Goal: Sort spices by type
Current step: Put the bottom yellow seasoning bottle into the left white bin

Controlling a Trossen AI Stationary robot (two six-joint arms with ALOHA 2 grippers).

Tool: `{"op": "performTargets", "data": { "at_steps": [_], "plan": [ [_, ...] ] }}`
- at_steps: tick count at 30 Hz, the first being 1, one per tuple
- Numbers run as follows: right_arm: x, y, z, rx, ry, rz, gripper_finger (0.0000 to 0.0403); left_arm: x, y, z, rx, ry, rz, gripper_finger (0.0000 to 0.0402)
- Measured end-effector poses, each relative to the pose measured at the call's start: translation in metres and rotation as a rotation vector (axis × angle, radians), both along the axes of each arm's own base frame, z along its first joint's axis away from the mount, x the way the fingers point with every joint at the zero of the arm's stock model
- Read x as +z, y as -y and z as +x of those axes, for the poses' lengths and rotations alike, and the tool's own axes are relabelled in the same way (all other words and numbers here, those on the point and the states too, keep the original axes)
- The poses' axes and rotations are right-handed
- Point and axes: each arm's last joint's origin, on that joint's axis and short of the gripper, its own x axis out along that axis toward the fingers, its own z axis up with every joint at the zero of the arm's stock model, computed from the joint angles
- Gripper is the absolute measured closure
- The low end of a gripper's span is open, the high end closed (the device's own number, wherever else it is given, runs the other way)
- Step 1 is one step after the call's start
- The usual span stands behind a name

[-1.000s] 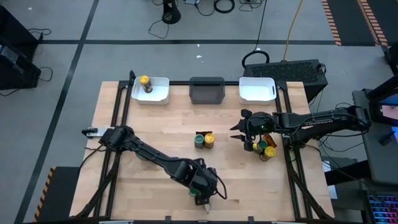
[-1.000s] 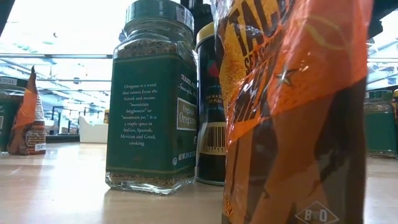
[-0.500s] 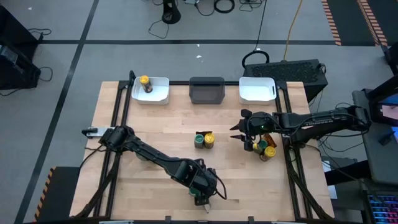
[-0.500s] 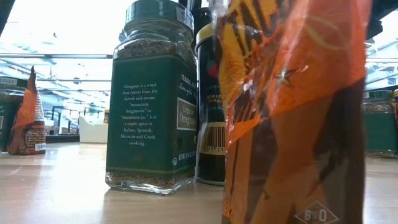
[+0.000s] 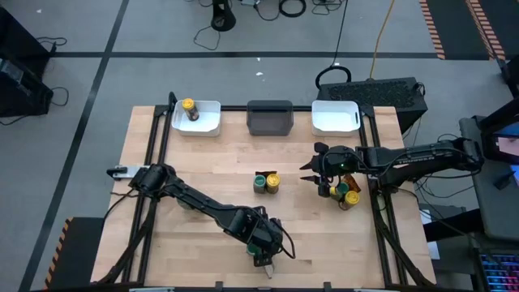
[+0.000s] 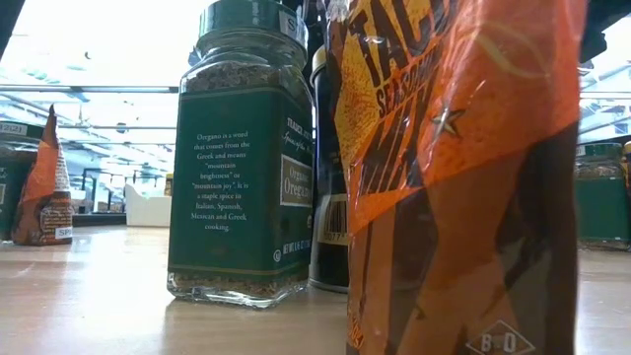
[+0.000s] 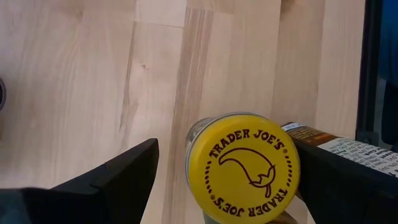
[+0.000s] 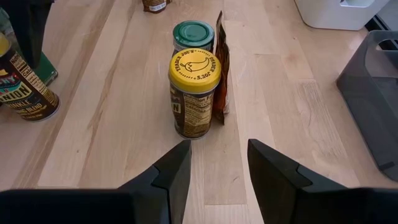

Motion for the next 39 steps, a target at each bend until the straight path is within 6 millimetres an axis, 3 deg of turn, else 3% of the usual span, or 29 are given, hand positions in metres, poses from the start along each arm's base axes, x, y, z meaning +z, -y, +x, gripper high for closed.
{"op": "performTargets", "data": {
  "at_steps": [6, 17, 25, 32, 39],
  "plan": [
    [0.0, 0.0, 0.0, 0.0, 0.0, 0.0, 0.0261, 0.0, 0.0, 0.0, 0.0, -0.001, -0.001, 0.0062],
    [0.0, 0.0, 0.0, 0.0, 0.0, 0.0, 0.0261, 0.0, 0.0, 0.0, 0.0, -0.002, -0.001, 0.0159],
    [0.0, 0.0, 0.0, 0.0, 0.0, 0.0, 0.0261, 0.004, -0.004, 0.003, 0.0, 0.004, -0.006, 0.0155],
    [0.0, 0.0, 0.0, 0.0, 0.0, 0.0, 0.0261, 0.041, -0.01, 0.008, -0.067, 0.038, -0.006, 0.0155],
    [-0.002, 0.0, -0.001, 0.002, -0.022, -0.001, 0.0261, 0.094, -0.037, 0.004, -0.057, 0.029, 0.066, 0.0156]
  ]
}}
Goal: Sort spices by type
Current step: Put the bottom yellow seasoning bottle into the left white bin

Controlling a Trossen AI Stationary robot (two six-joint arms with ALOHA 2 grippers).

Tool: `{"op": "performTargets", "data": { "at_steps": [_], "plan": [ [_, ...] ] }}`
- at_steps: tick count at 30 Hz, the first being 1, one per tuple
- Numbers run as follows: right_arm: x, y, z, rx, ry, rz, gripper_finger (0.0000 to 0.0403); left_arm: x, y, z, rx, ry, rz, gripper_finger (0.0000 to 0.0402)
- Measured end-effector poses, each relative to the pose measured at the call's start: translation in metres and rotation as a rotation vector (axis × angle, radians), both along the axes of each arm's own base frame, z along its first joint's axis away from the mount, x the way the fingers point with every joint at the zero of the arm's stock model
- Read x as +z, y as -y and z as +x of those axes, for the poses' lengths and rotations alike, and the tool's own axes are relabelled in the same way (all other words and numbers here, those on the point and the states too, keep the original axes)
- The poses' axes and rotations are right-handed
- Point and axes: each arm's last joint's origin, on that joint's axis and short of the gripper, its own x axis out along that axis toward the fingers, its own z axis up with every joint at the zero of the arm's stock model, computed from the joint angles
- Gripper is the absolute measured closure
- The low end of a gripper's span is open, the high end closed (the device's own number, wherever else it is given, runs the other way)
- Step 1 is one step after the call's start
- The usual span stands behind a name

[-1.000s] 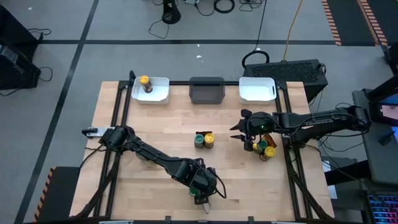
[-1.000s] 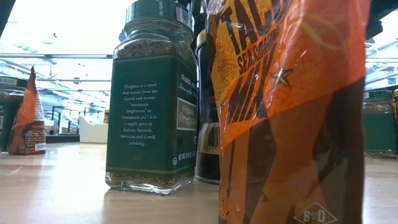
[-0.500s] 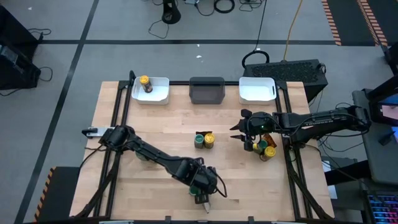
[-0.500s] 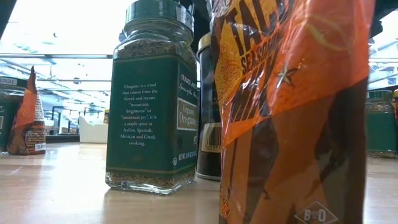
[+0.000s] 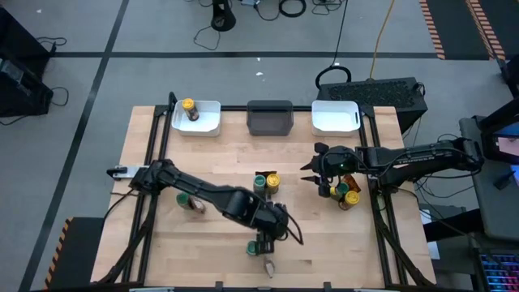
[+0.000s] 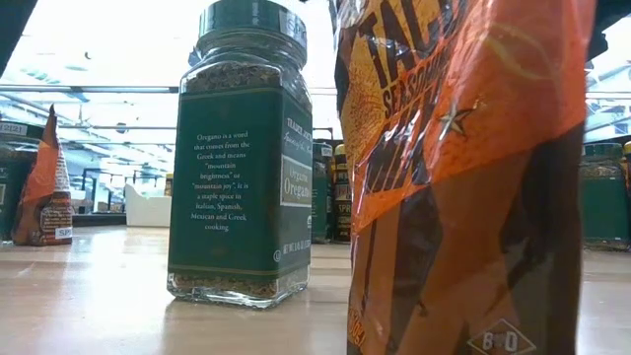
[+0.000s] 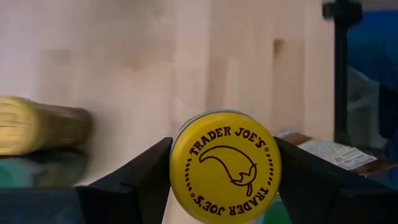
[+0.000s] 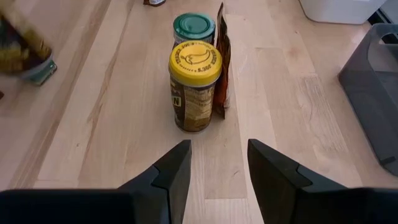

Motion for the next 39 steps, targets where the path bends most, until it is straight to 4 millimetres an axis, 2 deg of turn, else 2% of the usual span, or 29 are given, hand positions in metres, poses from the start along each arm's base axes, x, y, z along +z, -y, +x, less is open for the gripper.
{"op": "performTargets", "data": {
  "at_steps": [5, 10, 14, 18, 26, 29, 33, 39],
  "plan": [
    [-0.001, 0.0, -0.001, 0.004, -0.013, -0.006, 0.0261, 0.029, -0.026, -0.006, 0.0, -0.018, 0.056, 0.0157],
    [-0.001, 0.0, -0.001, 0.01, -0.013, -0.014, 0.0261, 0.057, -0.066, -0.025, 0.066, -0.025, 0.074, 0.0157],
    [-0.001, 0.0, -0.001, 0.011, -0.014, -0.015, 0.0261, 0.087, -0.097, -0.05, 0.146, 0.013, 0.117, 0.0157],
    [-0.001, 0.0, -0.001, 0.012, -0.019, -0.015, 0.0261, 0.118, -0.13, -0.084, 0.262, 0.045, 0.197, 0.0157],
    [-0.002, 0.0, -0.001, 0.015, -0.025, -0.018, 0.0261, 0.166, -0.192, -0.147, 0.524, 0.179, 0.261, 0.0157],
    [-0.002, 0.0, -0.001, 0.015, -0.024, -0.018, 0.0261, 0.171, -0.211, -0.166, 0.61, 0.186, 0.272, 0.0157],
    [-0.002, 0.0, -0.001, 0.017, -0.024, -0.021, 0.0261, 0.168, -0.233, -0.187, 0.73, 0.159, 0.273, 0.0157],
    [-0.002, 0.0, -0.001, 0.025, -0.024, -0.032, 0.0261, 0.142, -0.266, -0.208, 0.869, 0.026, 0.279, 0.0157]
  ]
}}
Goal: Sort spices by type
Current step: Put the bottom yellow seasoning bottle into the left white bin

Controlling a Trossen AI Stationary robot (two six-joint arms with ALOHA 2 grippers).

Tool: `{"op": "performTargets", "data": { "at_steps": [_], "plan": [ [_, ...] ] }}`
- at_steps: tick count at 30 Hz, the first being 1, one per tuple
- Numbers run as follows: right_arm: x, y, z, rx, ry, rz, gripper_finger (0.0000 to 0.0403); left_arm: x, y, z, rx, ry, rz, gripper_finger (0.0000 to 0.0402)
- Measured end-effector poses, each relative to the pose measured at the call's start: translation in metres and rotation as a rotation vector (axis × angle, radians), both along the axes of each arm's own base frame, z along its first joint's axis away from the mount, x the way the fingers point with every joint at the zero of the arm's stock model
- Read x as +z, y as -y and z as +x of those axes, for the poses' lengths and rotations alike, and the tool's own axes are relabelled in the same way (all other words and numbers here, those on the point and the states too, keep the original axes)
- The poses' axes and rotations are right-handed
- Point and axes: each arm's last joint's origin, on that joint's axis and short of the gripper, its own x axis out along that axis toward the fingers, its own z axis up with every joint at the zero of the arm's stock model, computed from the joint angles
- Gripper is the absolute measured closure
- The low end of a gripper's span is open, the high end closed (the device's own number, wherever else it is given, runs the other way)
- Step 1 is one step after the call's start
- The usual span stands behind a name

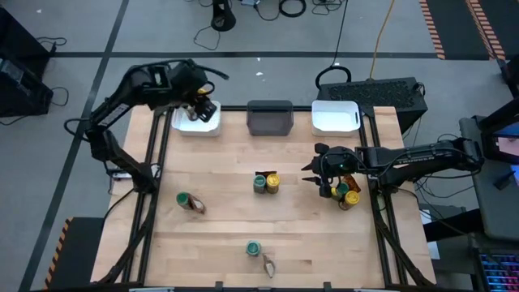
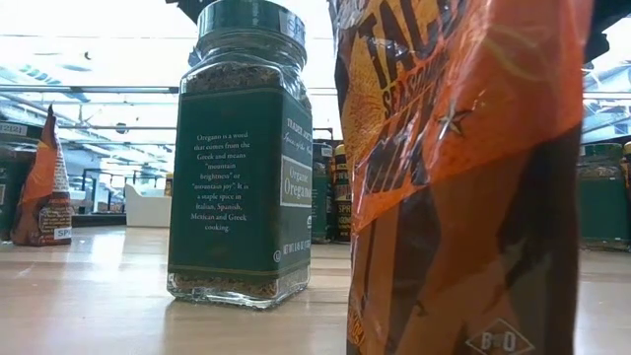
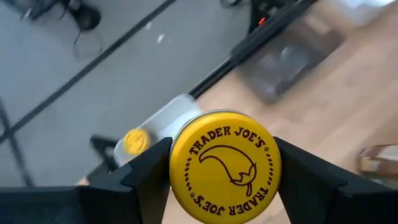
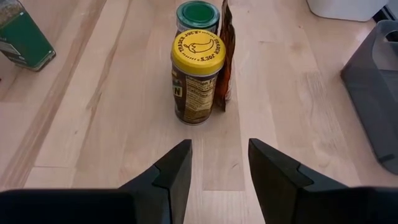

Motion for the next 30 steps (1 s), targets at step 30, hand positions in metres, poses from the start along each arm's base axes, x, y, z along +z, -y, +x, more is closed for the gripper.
{"op": "performTargets", "data": {
  "at_steps": [30],
  "plan": [
    [0.0, 0.0, 0.0, 0.003, 0.001, -0.004, 0.0261, -0.17, -0.104, -0.032, 0.165, -0.045, -0.274, 0.015]
  ]
}}
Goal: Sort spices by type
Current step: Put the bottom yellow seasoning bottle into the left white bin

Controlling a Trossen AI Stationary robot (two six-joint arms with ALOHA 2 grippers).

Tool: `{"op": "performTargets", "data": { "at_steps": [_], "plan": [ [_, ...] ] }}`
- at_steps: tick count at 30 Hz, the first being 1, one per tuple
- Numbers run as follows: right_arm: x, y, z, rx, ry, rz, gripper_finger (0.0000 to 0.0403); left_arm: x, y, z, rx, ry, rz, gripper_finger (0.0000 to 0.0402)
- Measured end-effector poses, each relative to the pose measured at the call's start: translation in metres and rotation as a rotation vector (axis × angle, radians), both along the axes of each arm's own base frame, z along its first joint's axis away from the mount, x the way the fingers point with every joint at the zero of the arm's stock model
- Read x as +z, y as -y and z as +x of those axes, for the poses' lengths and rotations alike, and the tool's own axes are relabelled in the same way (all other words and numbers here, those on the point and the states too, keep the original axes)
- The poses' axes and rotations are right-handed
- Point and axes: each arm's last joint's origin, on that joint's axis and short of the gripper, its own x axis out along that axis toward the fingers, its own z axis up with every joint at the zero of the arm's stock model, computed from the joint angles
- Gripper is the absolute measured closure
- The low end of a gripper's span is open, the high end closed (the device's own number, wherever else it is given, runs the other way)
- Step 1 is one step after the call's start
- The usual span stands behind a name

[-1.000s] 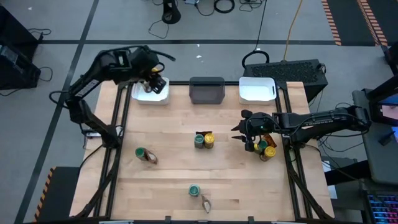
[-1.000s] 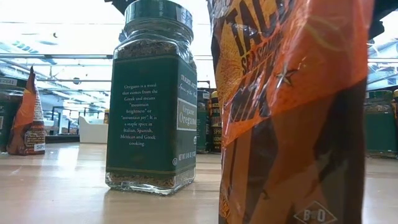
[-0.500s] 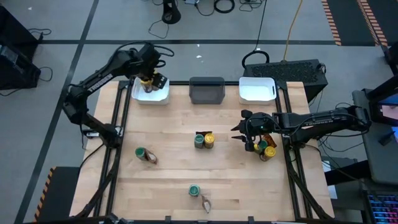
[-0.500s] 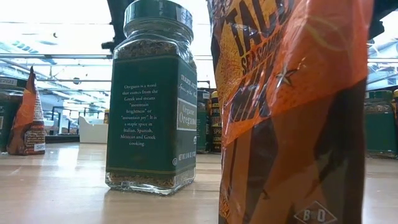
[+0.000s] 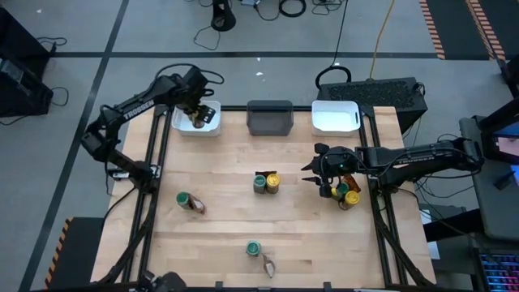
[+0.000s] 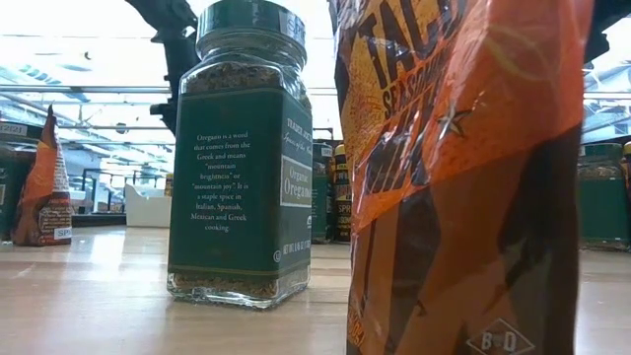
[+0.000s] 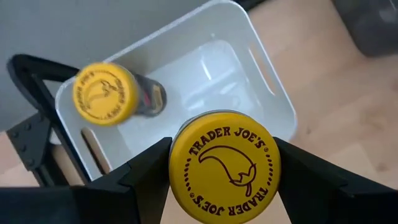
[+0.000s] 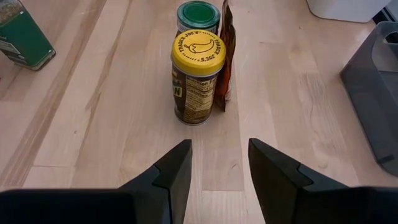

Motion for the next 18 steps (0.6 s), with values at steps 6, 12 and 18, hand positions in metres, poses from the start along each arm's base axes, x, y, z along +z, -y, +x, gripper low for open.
{"op": "performTargets", "data": {
  "at_steps": [6, 12, 18],
  "plan": [
    [0.0, 0.0, 0.0, 0.0, 0.0, -0.001, 0.0261, 0.003, 0.005, -0.019, 0.025, 0.014, 0.026, 0.015],
    [0.0, 0.0, 0.0, -0.001, 0.005, -0.001, 0.0261, -0.003, 0.018, -0.041, 0.054, 0.071, 0.043, 0.015],
    [0.004, 0.0, 0.003, -0.003, 0.046, 0.0, 0.0261, -0.013, 0.016, -0.053, 0.07, 0.087, 0.066, 0.0149]
  ]
}}
